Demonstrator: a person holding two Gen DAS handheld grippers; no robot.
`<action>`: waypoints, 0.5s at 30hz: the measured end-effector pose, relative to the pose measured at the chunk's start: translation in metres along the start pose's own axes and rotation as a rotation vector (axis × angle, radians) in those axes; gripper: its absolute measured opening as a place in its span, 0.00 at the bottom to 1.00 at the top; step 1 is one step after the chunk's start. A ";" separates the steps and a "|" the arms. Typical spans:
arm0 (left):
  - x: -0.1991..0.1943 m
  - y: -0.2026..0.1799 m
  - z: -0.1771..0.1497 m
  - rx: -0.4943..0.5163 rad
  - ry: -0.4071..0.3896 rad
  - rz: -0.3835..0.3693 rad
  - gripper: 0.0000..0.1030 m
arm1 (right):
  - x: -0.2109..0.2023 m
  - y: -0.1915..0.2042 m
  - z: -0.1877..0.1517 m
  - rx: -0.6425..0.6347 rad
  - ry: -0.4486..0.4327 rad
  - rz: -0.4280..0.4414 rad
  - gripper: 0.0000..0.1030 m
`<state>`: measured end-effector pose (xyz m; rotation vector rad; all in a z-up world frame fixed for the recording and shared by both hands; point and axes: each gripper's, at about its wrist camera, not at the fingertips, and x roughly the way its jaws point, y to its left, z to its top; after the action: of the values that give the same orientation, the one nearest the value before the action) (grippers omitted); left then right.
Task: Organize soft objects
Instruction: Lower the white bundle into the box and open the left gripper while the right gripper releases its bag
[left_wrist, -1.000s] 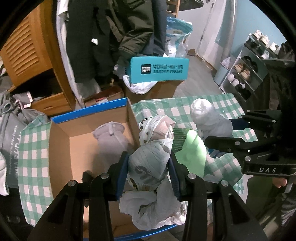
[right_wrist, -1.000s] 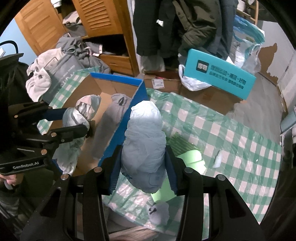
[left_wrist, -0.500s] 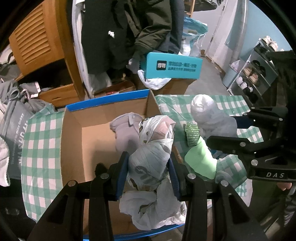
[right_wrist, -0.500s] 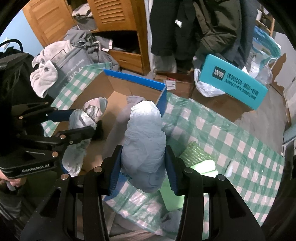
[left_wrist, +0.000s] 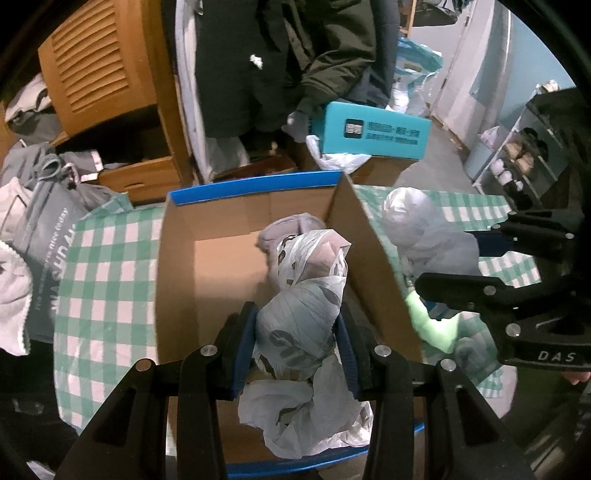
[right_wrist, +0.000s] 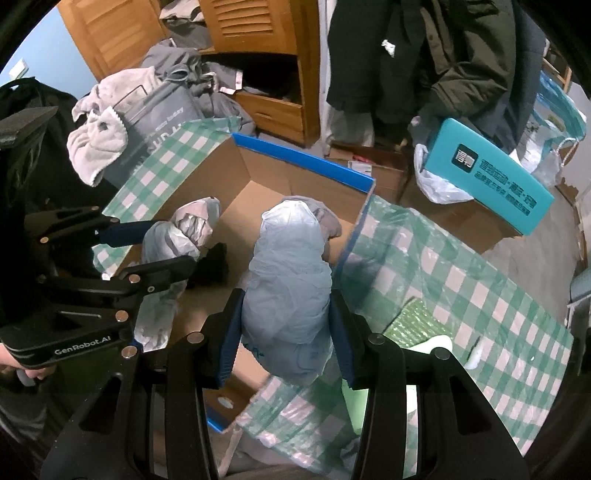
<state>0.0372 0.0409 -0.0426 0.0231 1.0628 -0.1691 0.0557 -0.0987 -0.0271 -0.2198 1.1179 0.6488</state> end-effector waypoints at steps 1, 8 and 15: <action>0.001 0.002 0.000 -0.002 0.003 0.007 0.41 | 0.002 0.002 0.002 -0.004 0.004 0.001 0.42; 0.017 0.018 -0.006 -0.033 0.047 0.030 0.41 | 0.015 0.014 0.009 -0.022 0.027 0.009 0.42; 0.029 0.031 -0.010 -0.081 0.074 0.036 0.41 | 0.036 0.023 0.012 -0.035 0.061 0.014 0.45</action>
<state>0.0466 0.0689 -0.0743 -0.0249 1.1413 -0.0935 0.0612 -0.0619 -0.0502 -0.2633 1.1677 0.6785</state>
